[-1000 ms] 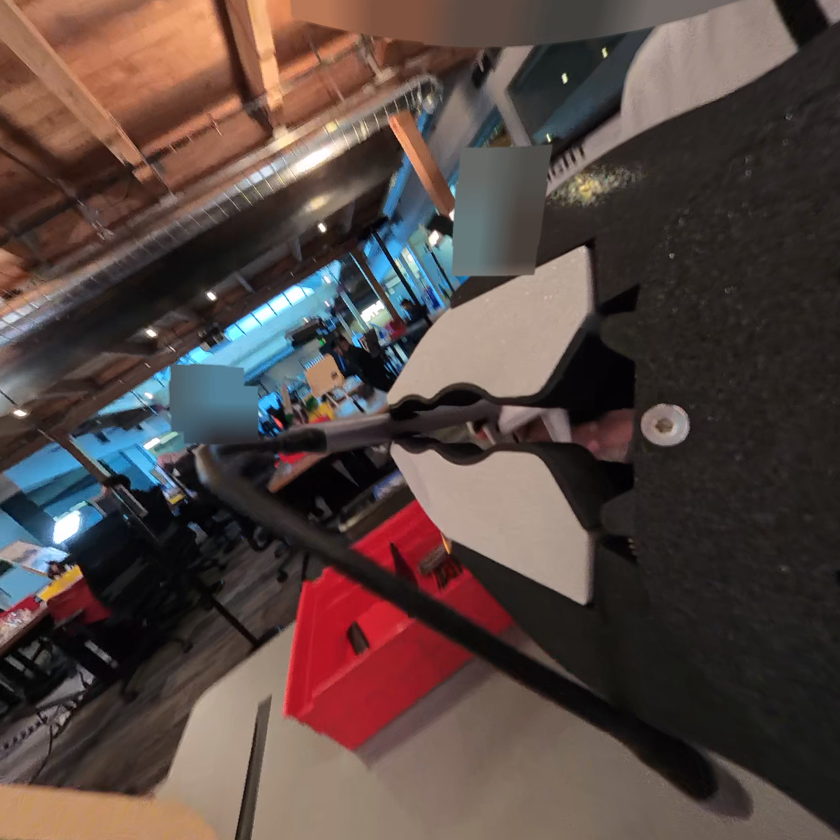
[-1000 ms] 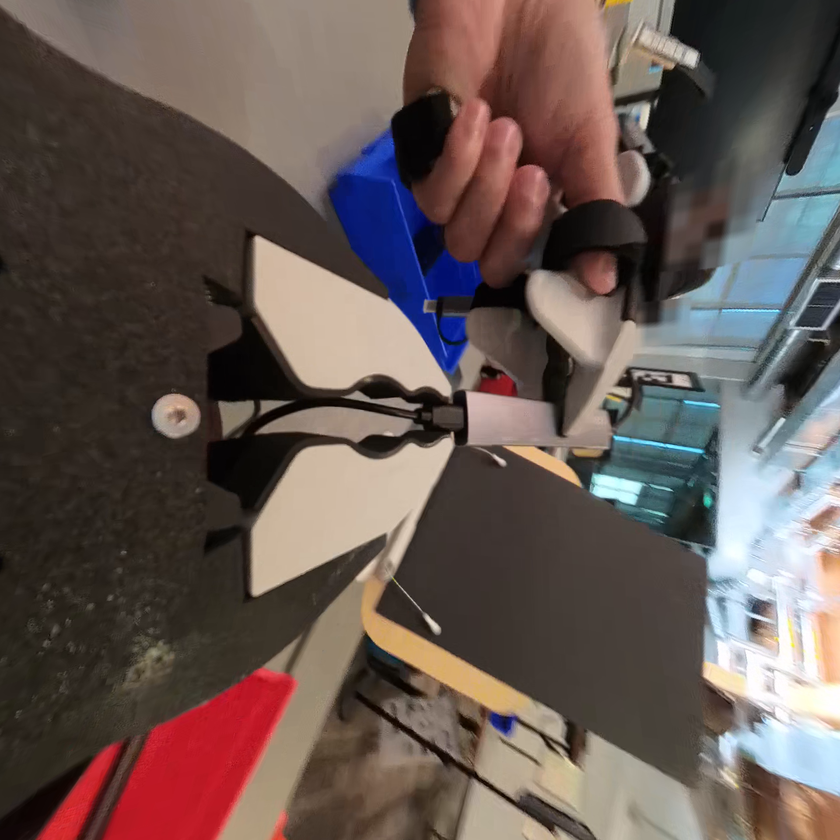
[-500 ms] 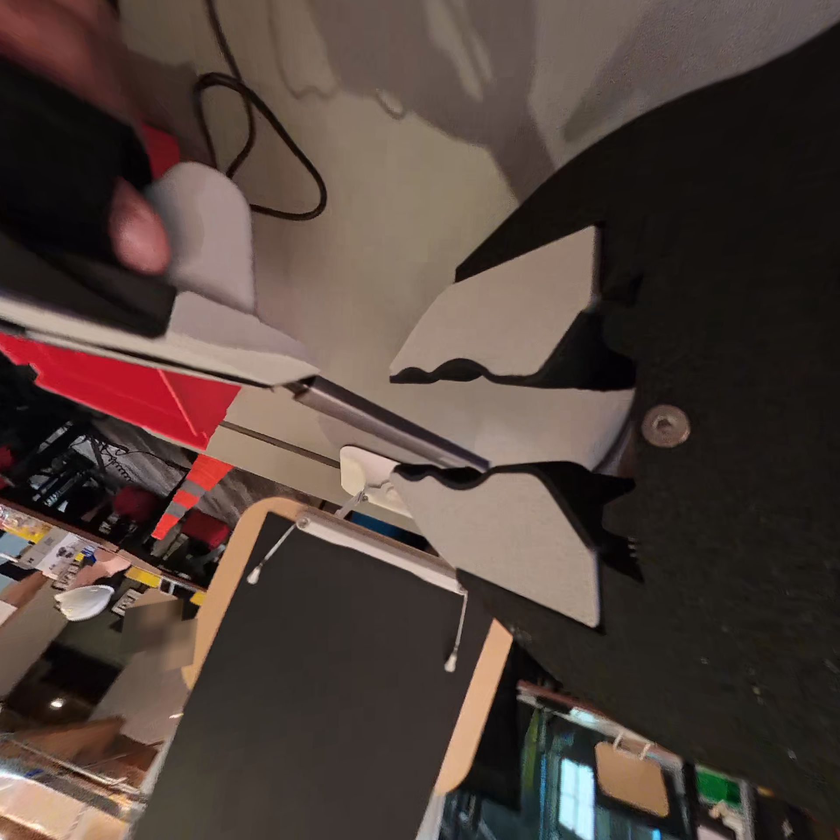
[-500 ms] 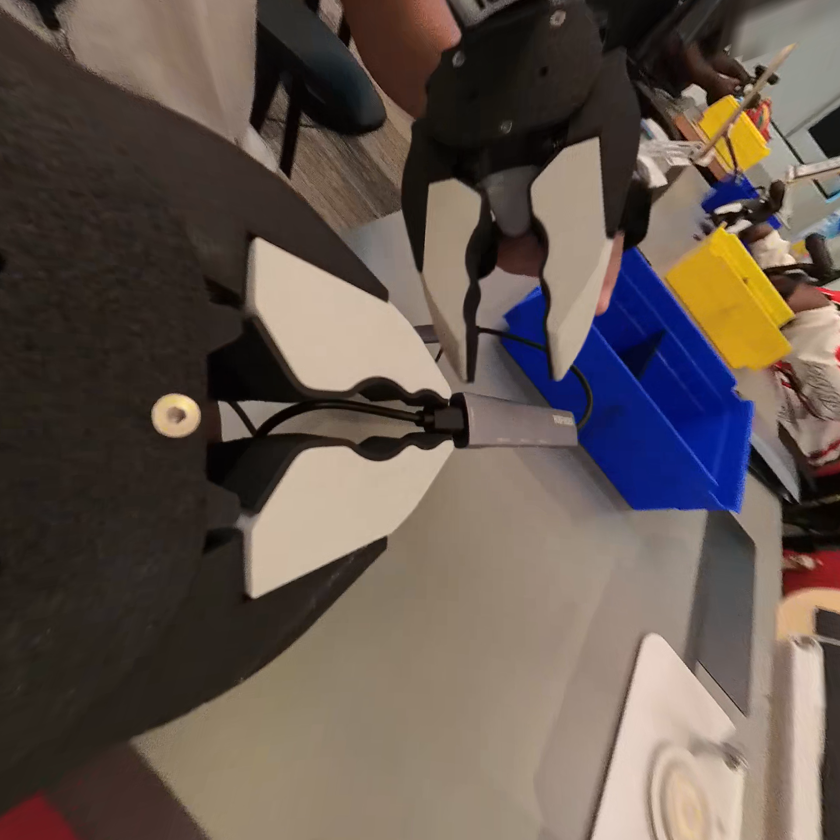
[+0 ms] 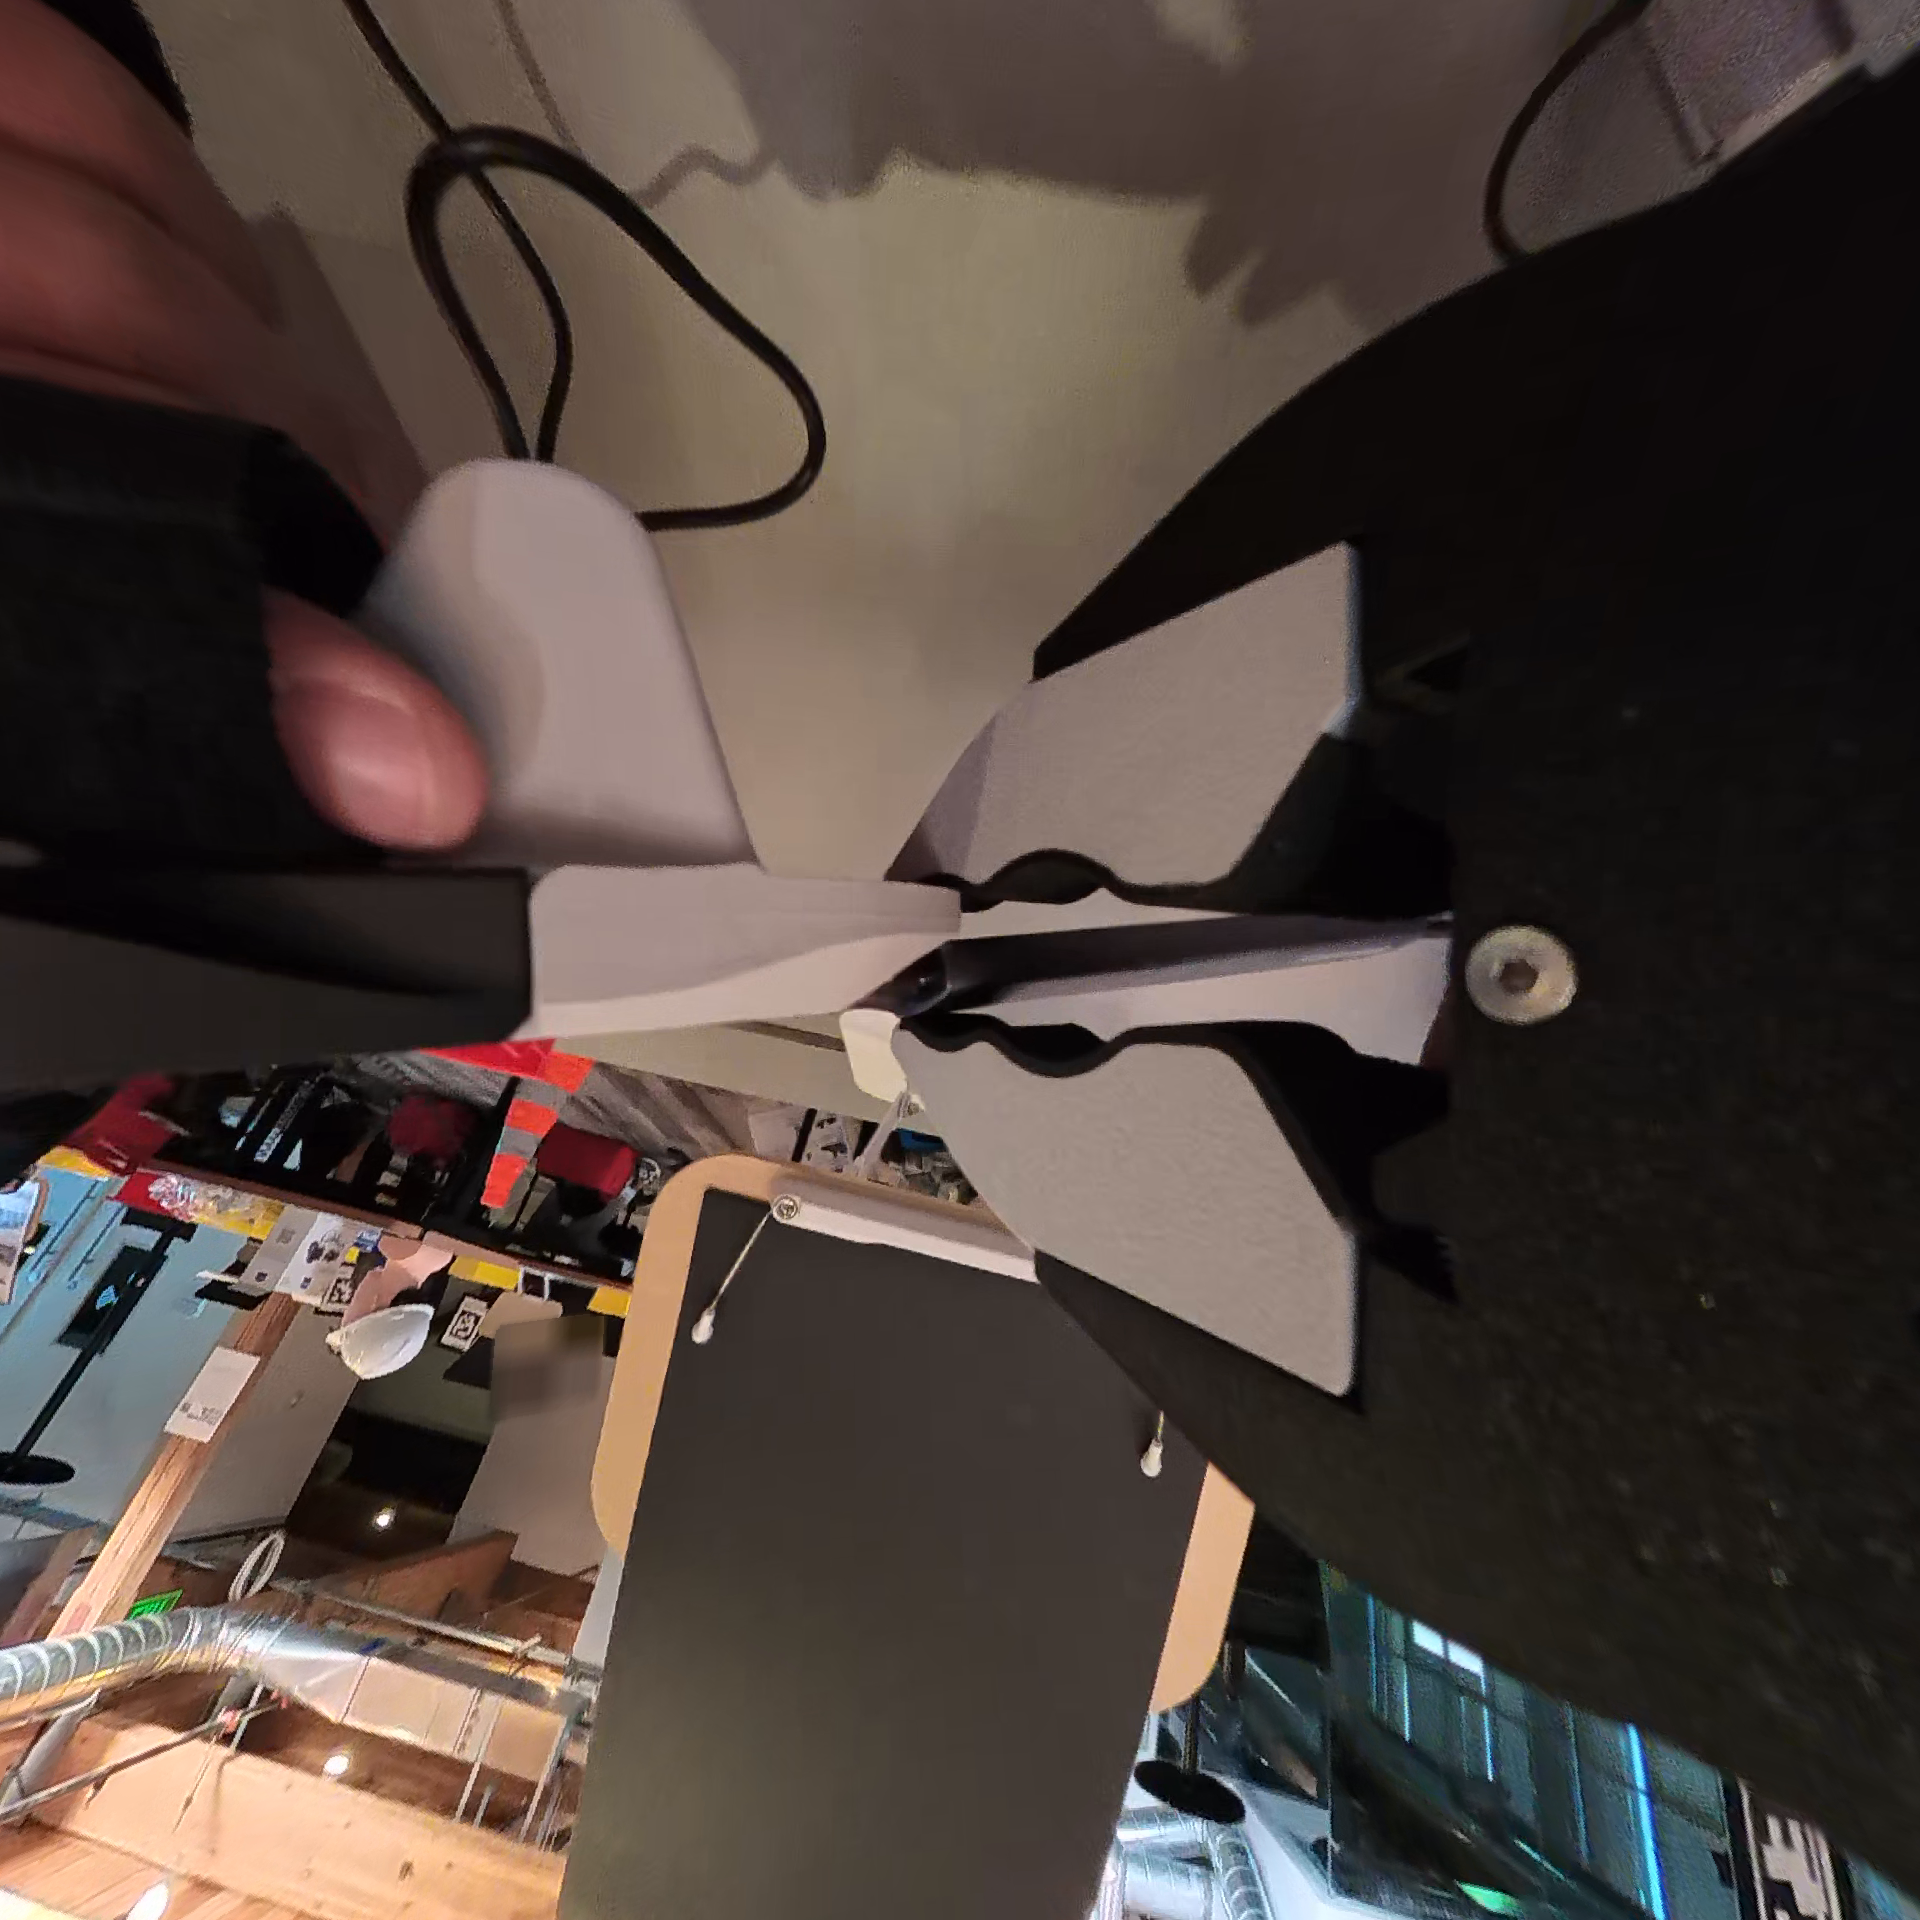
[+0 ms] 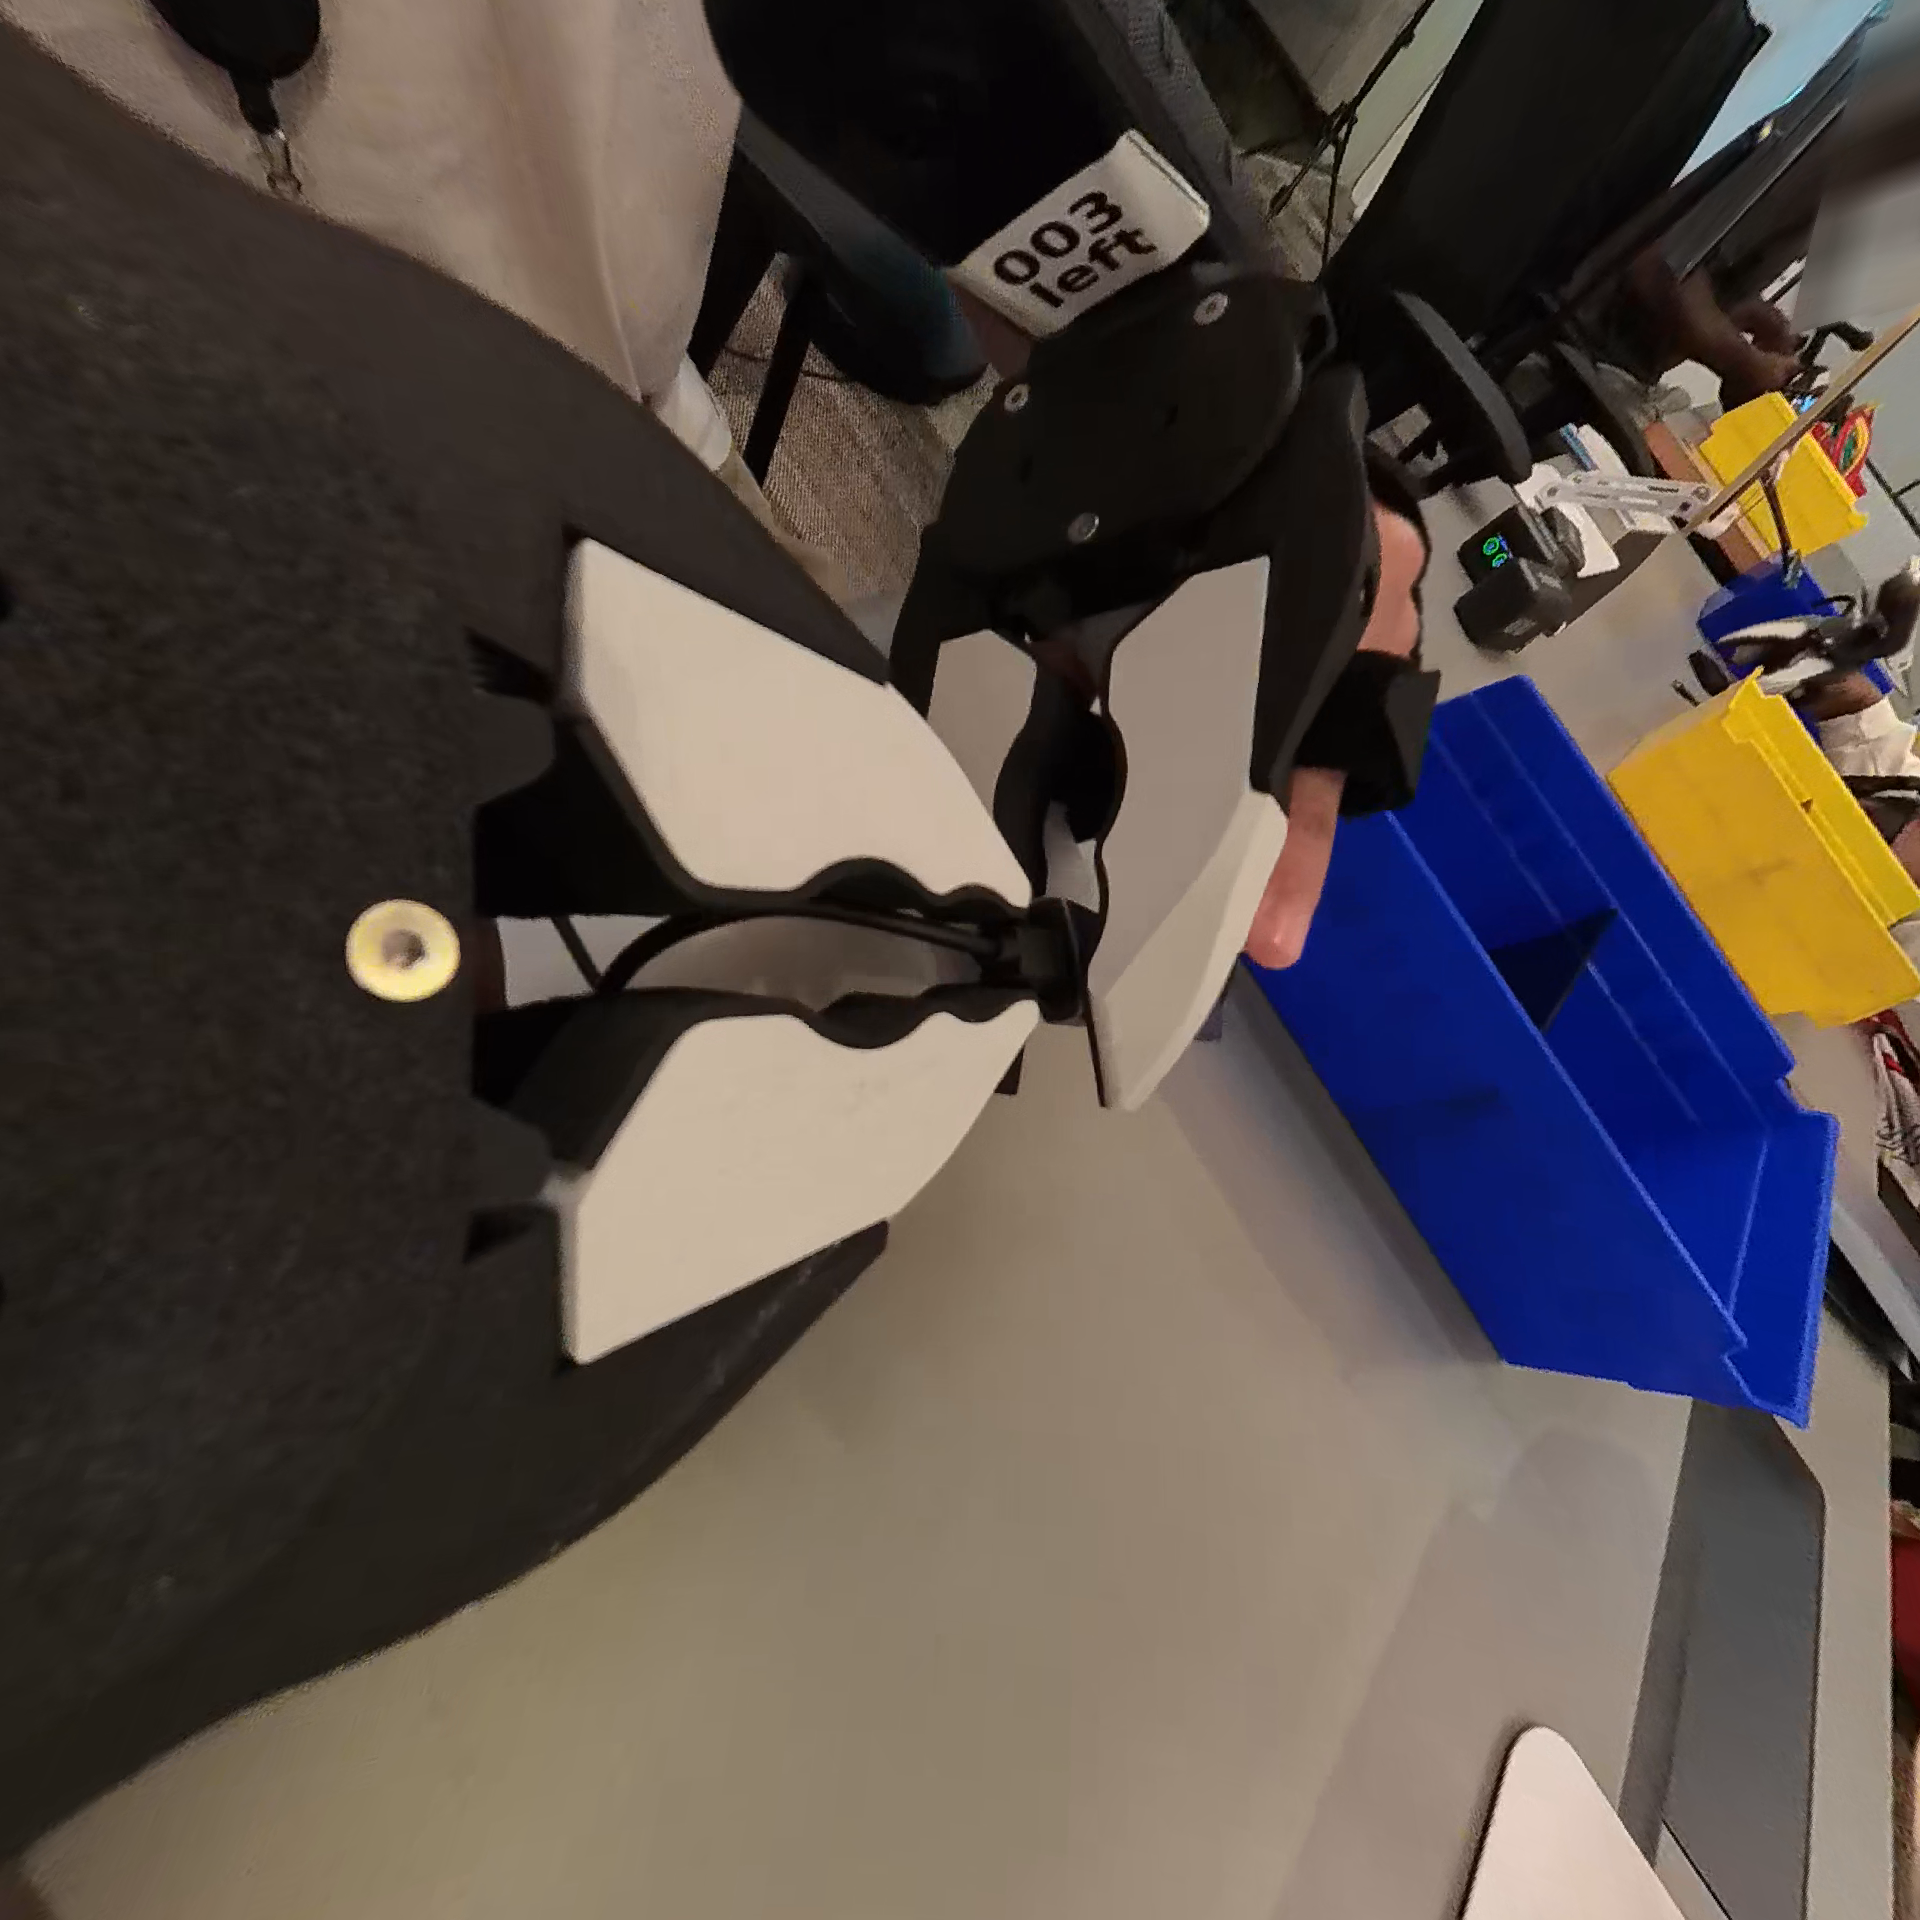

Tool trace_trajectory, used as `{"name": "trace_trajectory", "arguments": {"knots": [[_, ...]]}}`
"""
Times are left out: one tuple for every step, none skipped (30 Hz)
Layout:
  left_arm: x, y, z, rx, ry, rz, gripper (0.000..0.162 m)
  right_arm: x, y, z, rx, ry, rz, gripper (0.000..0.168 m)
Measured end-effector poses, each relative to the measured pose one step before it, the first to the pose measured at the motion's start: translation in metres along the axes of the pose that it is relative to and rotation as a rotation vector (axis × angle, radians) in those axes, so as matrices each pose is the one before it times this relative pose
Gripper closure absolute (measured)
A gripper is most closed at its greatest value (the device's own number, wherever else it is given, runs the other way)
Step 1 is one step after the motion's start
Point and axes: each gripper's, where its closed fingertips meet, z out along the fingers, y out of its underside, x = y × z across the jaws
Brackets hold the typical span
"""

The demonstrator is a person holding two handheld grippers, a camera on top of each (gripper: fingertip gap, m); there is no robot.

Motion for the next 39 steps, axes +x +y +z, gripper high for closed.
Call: {"name": "trace_trajectory", "arguments": {"knots": [[0.00021, 0.00003, -0.00049, 0.0011, -0.0079, 0.0068, 0.144, -0.00075, -0.00031, -0.00003, 0.0053, -0.0084, 0.0007, 0.159], [0.00022, 0.00098, -0.00005, -0.0068, -0.0051, 0.0078, 0.144, -0.00002, 0.00072, 0.00063, -0.002, -0.0003, 0.0035, 0.159], [-0.00013, 0.00111, -0.00004, -0.0073, -0.0077, 0.0104, 0.144, 0.00072, 0.00045, 0.00083, 0.0001, 0.0055, 0.0071, 0.159], [-0.00069, 0.00109, -0.00021, -0.0034, -0.0155, 0.0121, 0.144, 0.00133, -0.00077, 0.00037, 0.007, 0.0076, 0.0116, 0.159], [-0.00077, 0.00104, -0.00023, -0.004, -0.0176, 0.0083, 0.144, 0.00202, -0.00061, -0.00023, 0.0047, 0.0078, 0.013, 0.159], [-0.00084, 0.00064, -0.0005, -0.0041, -0.0153, 0.0012, 0.144, 0.00258, -0.00016, -0.00072, 0.0014, 0.0109, 0.0058, 0.159], [-0.00021, 0.00017, -0.00055, -0.0025, -0.0087, -0.0044, 0.144, 0.00254, -0.0002, -0.00088, 0.0019, 0.0121, 0.0072, 0.159], [0.00034, -0.00055, -0.00082, 0.002, -0.003, -0.0068, 0.144, 0.00062, 0.00032, -0.00072, -0.0012, 0.001, -0.0027, 0.159], [0.0003, -0.00081, -0.00097, 0.0053, -0.002, -0.0058, 0.147, -0.00162, -0.00009, -0.00052, 0.0013, -0.0136, 0.0008, 0.159], [-0.00045, -0.00045, -0.00077, 0.0026, -0.0068, -0.0023, 0.148, -0.00112, 0.00034, -0.00044, -0.0017, -0.0112, 0.01, 0.159], [-0.00043, 0.00003, -0.00045, 0.0001, -0.0061, 0.0024, 0.151, -0.00073, 0.001, 0.00005, -0.0055, -0.0056, 0.0031, 0.159], [0.00033, 0.00006, -0.00035, 0.0, -0.0008, 0.0041, 0.153, -0.00002, 0.00135, 0.0002, -0.0077, -0.0008, -0.0042, 0.159], [0.00091, 0.0003, -0.0004, 0.0006, 0.0032, 0.0013, 0.153, 0.00021, 0.00131, 0.00022, -0.0075, -0.0034, 0.0018, 0.158], [0.0009, 0.00029, -0.00048, 0.002, 0.0055, -0.0011, 0.153, -0.0003, 0.00107, 0.00038, -0.0036, -0.0087, 0.0037, 0.158], [0.00049, 0.00033, -0.00058, 0.0009, 0.0077, -0.0063, 0.153, -0.00064, 0.0004, 0.00038, 0.0046, -0.0085, -0.0077, 0.158], [-0.00003, 0.00026, -0.00054, -0.0015, 0.009, -0.0092, 0.153, -0.00046, 0.00003, 0.00023, 0.0094, -0.0029, -0.0149, 0.158], [-0.0009, 0.00073, -0.00042, -0.0061, 0.0052, -0.0063, 0.153, -0.00044, -0.00048, 0.00007, 0.0147, 0.0045, -0.015, 0.156], [-0.00096, 0.00122, -0.00031, -0.0095, 0.0025, -0.0023, 0.153, -0.00086, -0.00179, -0.0001, 0.025, 0.0081, -0.0122, 0.148], [-0.00045, 0.00074, -0.00037, -0.0078, 0.0035, -0.0007, 0.153, -0.00162, -0.00162, -0.00008, 0.0258, 0.0044, -0.0087, 0.144], [-0.00024, 0.00027, -0.00031, -0.005, 0.0015, -0.0027, 0.153, -0.00084, -0.00114, 0.00011, 0.023, 0.0102, -0.0056, 0.144], [0.00034, 0.00032, -0.00003, -0.0078, 0.0035, -0.0037, 0.153, 0.00047, -0.00063, 0.00029, 0.0178, 0.0202, -0.0052, 0.145], [-0.00011, 0.00042, 0.00004, -0.0084, -0.0001, -0.0014, 0.153, 0.00121, 0.00007, 0.0007, 0.0132, 0.0244, -0.0114, 0.146], [-0.00019, 0.00072, 0.0002, -0.0089, -0.0004, 0.0014, 0.153, 0.00185, -0.00022, 0.00054, 0.0141, 0.0287, -0.0147, 0.149], [-0.00029, 0.00177, 0.00067, -0.0148, -0.0001, -0.0006, 0.153, 0.00323, -0.00094, -0.00011, 0.0197, 0.0381, -0.012, 0.153], [-0.00013, 0.00286, 0.00119, -0.0206, 0.0002, -0.0038, 0.153, 0.00207, -0.00397, -0.00132, 0.0445, 0.029, -0.0023, 0.157], [0.00049, 0.00234, 0.00094, -0.0135, 0.0009, -0.0045, 0.153, 0.00052, -0.00461, -0.00173, 0.0471, 0.0133, 0.0096, 0.156], [0.00041, 0.0011, 0.00034, -0.0051, -0.0012, -0.0042, 0.153, -0.00014, -0.00028, -0.00013, 0.0122, 0.0014, 0.0097, 0.155], [0.00094, 0.00026, -0.00021, -0.0011, 0.0015, -0.0027, 0.153, 0.00077, 0.00403, 0.00144, -0.0227, 0.0025, 0.0039, 0.154], [0.00177, -0.00009, -0.00018, -0.0024, 0.0069, -0.0014, 0.153, 0.00083, 0.00432, 0.00176, -0.0256, 0.0007, -0.0009, 0.152], [0.00135, -0.00089, -0.00037, 0.0009, 0.0028, 0.0, 0.153, -0.00007, 0.00113, 0.00088, -0.0016, -0.0034, -0.0008, 0.152], [0.00088, -0.00078, -0.00022, -0.0004, -0.0005, 0.0015, 0.153, -0.00102, 0.00033, 0.00017, 0.0009, -0.0084, -0.003, 0.157], [0.00039, 0.0001, 0.00008, -0.005, -0.0015, 0.0034, 0.153, 0.00033, 0.00038, -0.00014, -0.0029, 0.0036, 0.001, 0.157], [0.00026, 0.00011, -0.0001, -0.0007, 0.0002, 0.0018, 0.153, -0.00035, 0.00046, -0.00024, -0.0022, 0.0023, -0.0077, 0.158], [0.00069, -0.00002, -0.00039, 0.0045, 0.0045, -0.0035, 0.153, -0.00044, 0.00096, -0.00042, -0.0098, 0.0018, -0.0101, 0.158], [0.00072, -0.00026, -0.0005, 0.0105, 0.0052, -0.0074, 0.152, -0.00071, 0.00004, -0.0007, -0.0054, 0.0002, -0.0059, 0.158], [-0.00036, 0.00346, 0.00013, -0.0064, 0.0026, -0.0033, 0.152, -0.00021, -0.00002, -0.00081, -0.0029, 0.0012, -0.0089, 0.158], [-0.00283, 0.01539, 0.00246, -0.0645, -0.0099, 0.0108, 0.153, 0.0062, -0.00366, -0.00459, 0.0193, 0.035, -0.0009, 0.158], [-0.00524, 0.02581, 0.00402, -0.0908, -0.0256, 0.0182, 0.152, 0.01406, -0.00987, -0.01167, 0.0457, 0.0493, 0.0089, 0.158], [-0.0044, 0.02095, 0.00139, -0.0357, -0.0147, -0.0082, 0.153, 0.01645, -0.01072, -0.01404, 0.0353, 0.0288, 0.035, 0.158]]}}
